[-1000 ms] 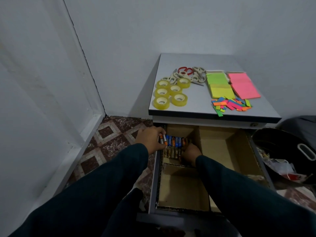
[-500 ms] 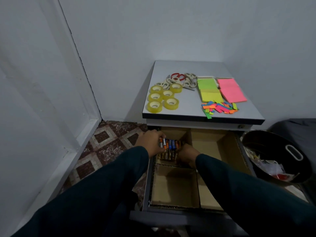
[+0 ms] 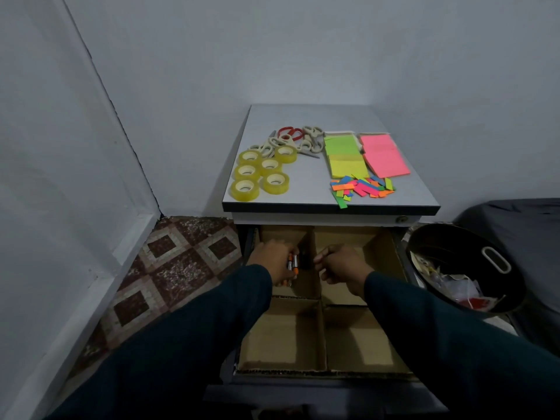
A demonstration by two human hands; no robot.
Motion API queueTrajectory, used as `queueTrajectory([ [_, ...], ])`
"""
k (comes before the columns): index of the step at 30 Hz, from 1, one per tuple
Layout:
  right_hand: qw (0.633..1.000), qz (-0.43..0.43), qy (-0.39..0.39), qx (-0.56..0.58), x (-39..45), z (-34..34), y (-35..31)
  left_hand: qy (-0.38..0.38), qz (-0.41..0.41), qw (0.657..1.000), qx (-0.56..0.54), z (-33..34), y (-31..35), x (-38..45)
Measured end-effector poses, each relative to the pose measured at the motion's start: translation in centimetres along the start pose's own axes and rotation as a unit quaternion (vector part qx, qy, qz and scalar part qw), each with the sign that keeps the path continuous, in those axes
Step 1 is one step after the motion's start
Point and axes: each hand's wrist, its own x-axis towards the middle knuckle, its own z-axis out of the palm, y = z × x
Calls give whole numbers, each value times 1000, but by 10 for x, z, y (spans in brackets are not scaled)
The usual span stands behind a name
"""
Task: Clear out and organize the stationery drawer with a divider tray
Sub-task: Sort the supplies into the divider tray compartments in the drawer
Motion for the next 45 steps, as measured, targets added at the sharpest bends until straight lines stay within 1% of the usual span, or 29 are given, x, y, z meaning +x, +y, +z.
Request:
queueTrajectory([
  [5, 996, 37, 54, 66, 14, -7, 11, -45, -11, 999, 8, 20, 3, 20],
  [12, 994, 80, 56, 59, 27, -4, 37, -86, 8, 994, 70, 41, 2, 34],
  [20, 993, 96, 46, 58, 32, -1, 46, -82, 30, 988, 130, 47, 3, 37],
  [30, 993, 98, 30, 59, 29, 0, 45, -88, 30, 985, 147, 45, 4, 36],
  [35, 994, 93, 30, 55, 29, 0, 45, -76, 55, 984, 153, 45, 7, 37],
  [45, 993, 93, 30, 58, 27, 0, 44, -104, 89, 976, 169, 44, 5, 38],
])
